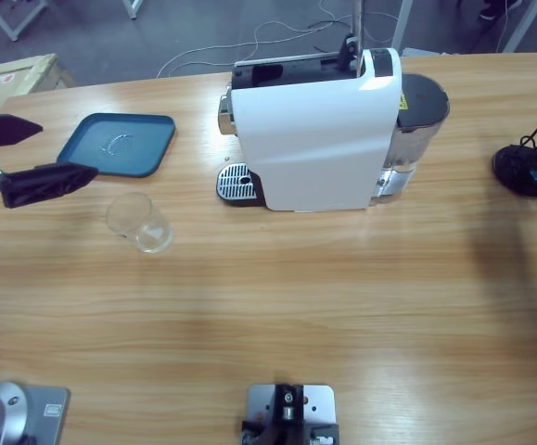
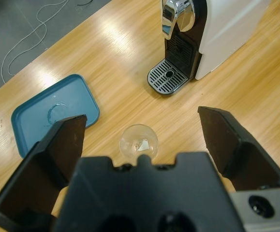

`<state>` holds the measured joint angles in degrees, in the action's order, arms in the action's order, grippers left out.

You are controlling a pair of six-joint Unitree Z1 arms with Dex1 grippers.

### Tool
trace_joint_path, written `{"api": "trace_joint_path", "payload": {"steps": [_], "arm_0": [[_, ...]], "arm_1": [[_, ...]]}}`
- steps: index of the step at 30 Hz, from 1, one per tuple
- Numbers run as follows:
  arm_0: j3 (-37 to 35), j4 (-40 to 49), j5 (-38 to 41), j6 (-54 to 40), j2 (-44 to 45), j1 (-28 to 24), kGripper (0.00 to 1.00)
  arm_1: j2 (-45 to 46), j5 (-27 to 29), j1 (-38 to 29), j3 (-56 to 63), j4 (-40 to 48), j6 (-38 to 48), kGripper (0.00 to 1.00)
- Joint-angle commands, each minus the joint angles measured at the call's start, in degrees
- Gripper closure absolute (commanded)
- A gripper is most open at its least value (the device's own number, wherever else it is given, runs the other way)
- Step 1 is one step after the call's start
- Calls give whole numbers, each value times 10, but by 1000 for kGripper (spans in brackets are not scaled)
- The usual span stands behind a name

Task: Pour coffee

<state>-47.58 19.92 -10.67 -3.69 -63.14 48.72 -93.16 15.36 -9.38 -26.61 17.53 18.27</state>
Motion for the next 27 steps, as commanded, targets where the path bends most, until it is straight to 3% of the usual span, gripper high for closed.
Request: {"api": "trace_joint_path", "payload": {"steps": [1, 2, 5, 21, 27], "arm_0": [[23, -2, -9, 18, -2, 5, 4], [24, -3, -9, 20, -3, 5, 4], [27, -6, -8, 26, -3, 5, 4], [34, -8, 0, 45, -2, 5, 4], [34, -8, 0, 45, -4, 5, 4]], "arm_1": [[-31, -12, 25, 31, 45, -21, 647], [-30, -12, 25, 33, 48, -22, 695], [-31, -18, 27, 33, 53, -25, 703], [35, -18, 31, 54, 58, -25, 673], [17, -30, 31, 52, 74, -27, 681]]}}
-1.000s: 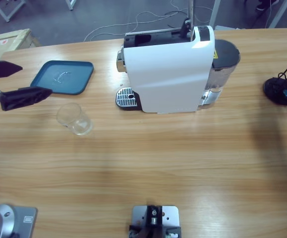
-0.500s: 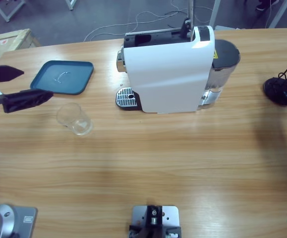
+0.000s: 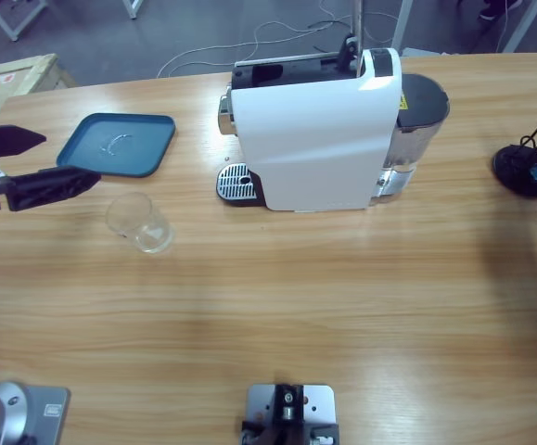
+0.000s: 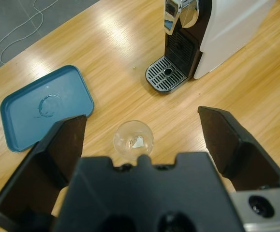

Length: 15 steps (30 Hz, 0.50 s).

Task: Pour coffee

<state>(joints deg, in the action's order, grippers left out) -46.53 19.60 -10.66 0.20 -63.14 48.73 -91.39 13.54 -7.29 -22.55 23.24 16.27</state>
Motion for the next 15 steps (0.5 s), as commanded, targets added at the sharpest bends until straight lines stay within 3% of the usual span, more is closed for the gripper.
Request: {"api": "trace_joint_path", "payload": {"steps": [1, 13, 15], "arm_0": [[24, -5, 0, 6, -4, 5, 4], [33, -5, 0, 9, 1, 5, 4], [34, -5, 0, 9, 1, 5, 4]], "arm_1": [[-5, -13, 10, 11, 19, -8, 681], [-30, -23, 24, 14, 28, -12, 711], [-27, -23, 24, 15, 28, -17, 791]]}}
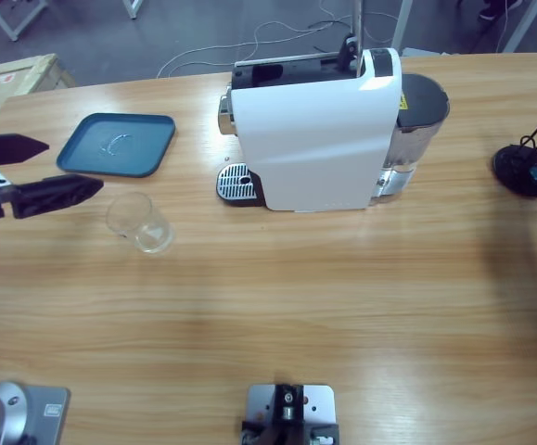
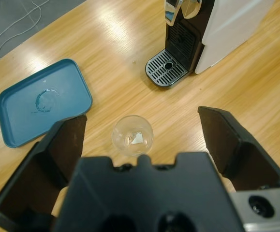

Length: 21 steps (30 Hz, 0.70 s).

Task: Pour coffee

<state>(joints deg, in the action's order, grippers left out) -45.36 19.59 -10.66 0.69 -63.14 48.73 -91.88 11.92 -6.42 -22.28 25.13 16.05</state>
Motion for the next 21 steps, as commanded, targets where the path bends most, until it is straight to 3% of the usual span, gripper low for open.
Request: {"api": "trace_joint_path", "payload": {"steps": [1, 15, 16, 18, 21], "arm_0": [[22, -5, -1, 4, 1, 5, 4], [24, -6, 0, 5, 2, 5, 4], [25, -6, 0, 5, 3, 5, 4], [25, -6, 0, 6, 3, 5, 4], [30, -6, 1, 12, 6, 5, 4]], "arm_1": [[-20, -5, 15, 12, 9, -16, 791], [1, -7, 15, 22, 4, -23, 826], [2, -8, 15, 23, 5, -24, 840], [6, -9, 15, 25, 11, -29, 983], [9, -14, 15, 26, 17, -37, 1000]]}}
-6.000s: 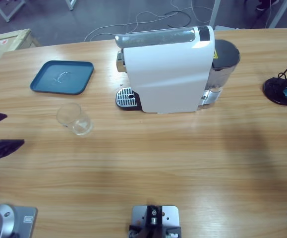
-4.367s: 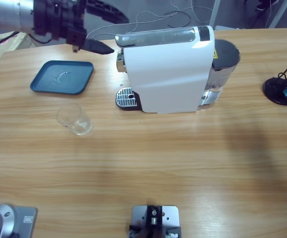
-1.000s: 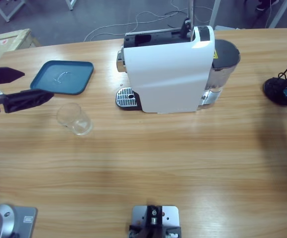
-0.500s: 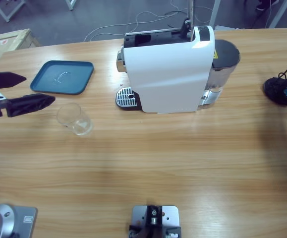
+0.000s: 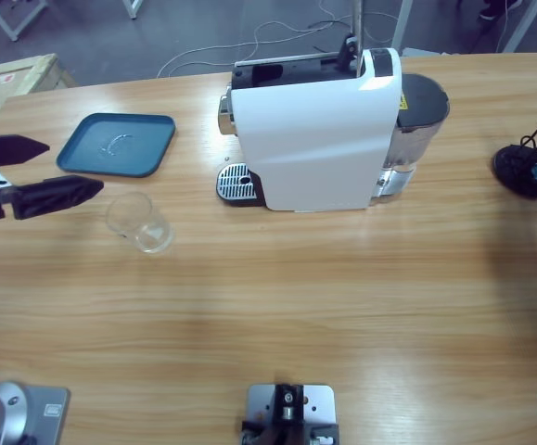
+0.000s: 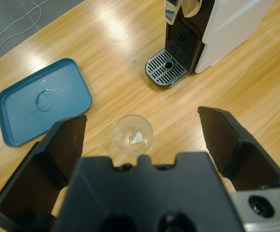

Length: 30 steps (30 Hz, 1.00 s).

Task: Pour coffee

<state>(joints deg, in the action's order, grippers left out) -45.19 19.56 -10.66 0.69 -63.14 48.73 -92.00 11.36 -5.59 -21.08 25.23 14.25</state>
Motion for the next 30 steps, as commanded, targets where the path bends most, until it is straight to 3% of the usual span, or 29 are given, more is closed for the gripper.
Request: {"api": "trace_joint_path", "payload": {"steps": [1, 13, 22, 30], "arm_0": [[31, -6, 2, 14, 9, 5, 4], [44, -7, 1, 18, 29, 5, 4], [35, -7, 3, 17, 32, 7, 4], [35, -8, 3, 17, 29, 8, 4]], "arm_1": [[12, -9, 7, 14, 19, -21, 1000], [82, -26, 7, -18, -32, -21, 1000], [201, -20, 6, -105, -172, -10, 1000], [273, -15, -13, -148, -245, -3, 1000]]}}
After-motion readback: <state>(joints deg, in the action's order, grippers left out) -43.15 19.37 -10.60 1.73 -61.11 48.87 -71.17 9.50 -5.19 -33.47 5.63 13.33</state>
